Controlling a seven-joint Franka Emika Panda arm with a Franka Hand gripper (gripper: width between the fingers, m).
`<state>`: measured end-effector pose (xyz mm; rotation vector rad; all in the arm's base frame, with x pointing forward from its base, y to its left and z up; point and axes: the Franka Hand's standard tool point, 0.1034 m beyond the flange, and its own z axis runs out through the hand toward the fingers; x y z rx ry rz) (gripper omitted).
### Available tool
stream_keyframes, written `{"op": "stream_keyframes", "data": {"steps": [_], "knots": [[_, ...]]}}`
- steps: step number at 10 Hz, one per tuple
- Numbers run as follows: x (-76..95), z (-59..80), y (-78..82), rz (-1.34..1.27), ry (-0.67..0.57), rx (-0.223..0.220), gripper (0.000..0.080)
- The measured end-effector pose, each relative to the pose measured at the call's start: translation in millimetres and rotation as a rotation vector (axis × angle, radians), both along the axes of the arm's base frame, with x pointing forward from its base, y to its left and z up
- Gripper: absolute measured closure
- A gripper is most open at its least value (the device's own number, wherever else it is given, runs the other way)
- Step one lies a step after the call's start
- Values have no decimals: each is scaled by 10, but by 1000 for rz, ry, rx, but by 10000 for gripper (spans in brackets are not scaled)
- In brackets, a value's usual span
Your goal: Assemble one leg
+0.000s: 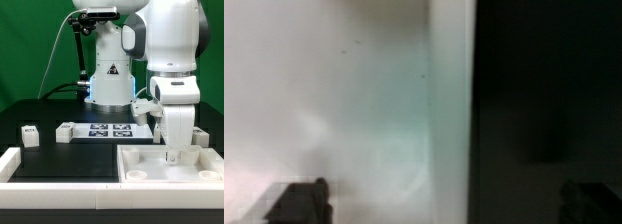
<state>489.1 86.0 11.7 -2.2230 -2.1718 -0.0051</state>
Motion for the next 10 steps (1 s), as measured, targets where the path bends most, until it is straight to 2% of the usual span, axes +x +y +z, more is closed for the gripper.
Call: {"op": "stream_keyframes", "data": {"steps": [4,7,9,10], "knots": [[-145,391,188,-85,-47,-7,151],[-153,378,198,-126,-42,-6,151],[-163,375,210,-315,-36,-2,151],[-222,355,236,-482,-32,9,151]]}}
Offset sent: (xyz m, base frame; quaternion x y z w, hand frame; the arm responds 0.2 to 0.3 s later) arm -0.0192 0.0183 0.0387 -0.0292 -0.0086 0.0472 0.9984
